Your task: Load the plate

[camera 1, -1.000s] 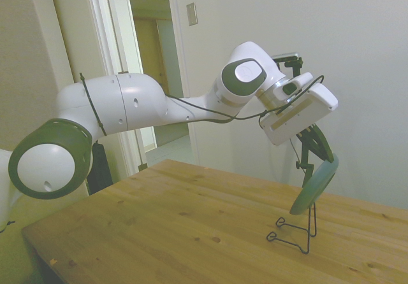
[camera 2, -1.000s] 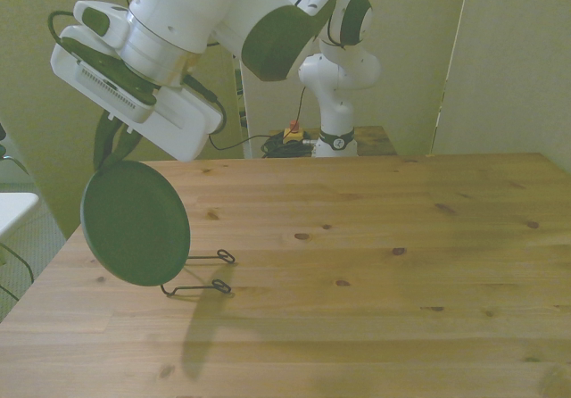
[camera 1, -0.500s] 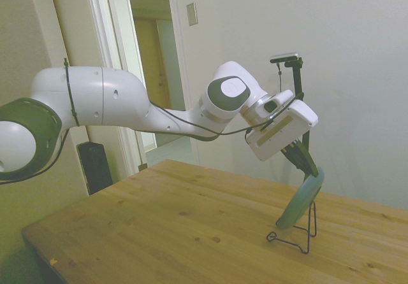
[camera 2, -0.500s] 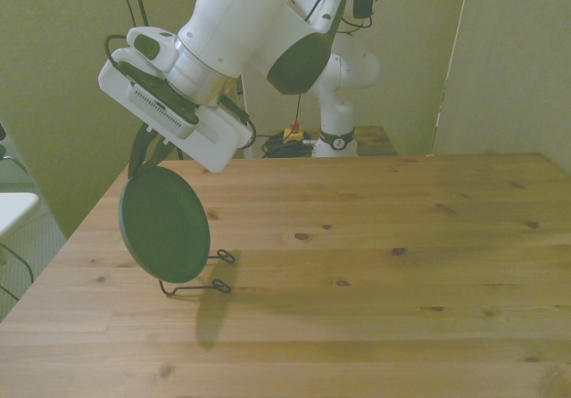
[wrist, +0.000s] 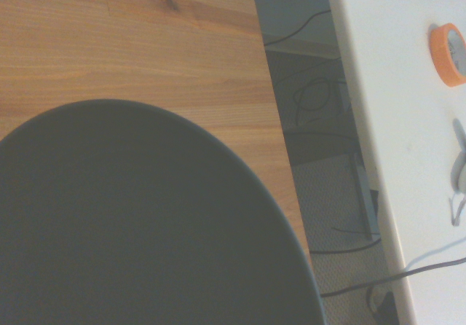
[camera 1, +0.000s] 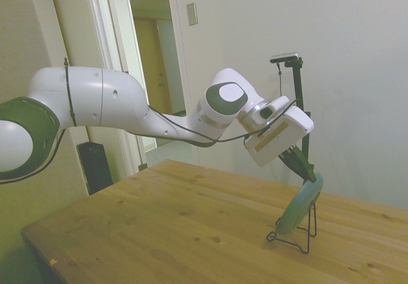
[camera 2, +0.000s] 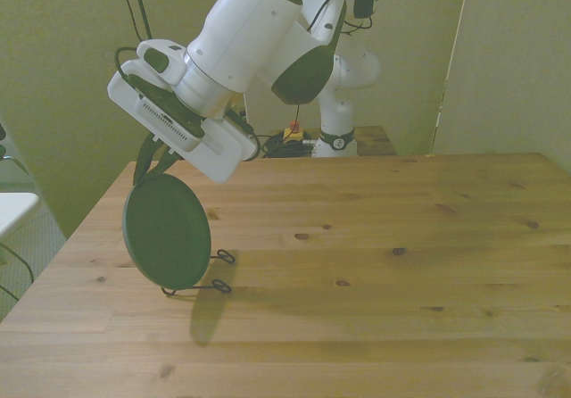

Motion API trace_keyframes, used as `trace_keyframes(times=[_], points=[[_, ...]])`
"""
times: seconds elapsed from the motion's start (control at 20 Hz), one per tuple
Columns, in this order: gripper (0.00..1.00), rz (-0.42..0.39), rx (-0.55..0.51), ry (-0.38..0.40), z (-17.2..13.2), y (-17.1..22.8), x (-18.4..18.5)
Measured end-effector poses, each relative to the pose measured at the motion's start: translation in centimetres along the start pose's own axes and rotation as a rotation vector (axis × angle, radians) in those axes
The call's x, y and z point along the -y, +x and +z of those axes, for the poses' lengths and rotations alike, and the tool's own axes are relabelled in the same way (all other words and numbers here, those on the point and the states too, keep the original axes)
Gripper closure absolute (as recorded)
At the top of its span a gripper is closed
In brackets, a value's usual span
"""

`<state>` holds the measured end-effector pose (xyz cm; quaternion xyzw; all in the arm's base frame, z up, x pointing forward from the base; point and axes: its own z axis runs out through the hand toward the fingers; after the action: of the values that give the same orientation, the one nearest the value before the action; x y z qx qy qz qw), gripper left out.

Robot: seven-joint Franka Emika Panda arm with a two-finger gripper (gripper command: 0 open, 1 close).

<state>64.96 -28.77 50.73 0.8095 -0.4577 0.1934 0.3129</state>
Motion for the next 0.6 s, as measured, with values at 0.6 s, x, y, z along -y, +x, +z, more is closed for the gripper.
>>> trace_keyframes(times=[0.6], points=[[1.00, 0.003, 0.002, -0.007, 0.60, -0.37, 0.54]])
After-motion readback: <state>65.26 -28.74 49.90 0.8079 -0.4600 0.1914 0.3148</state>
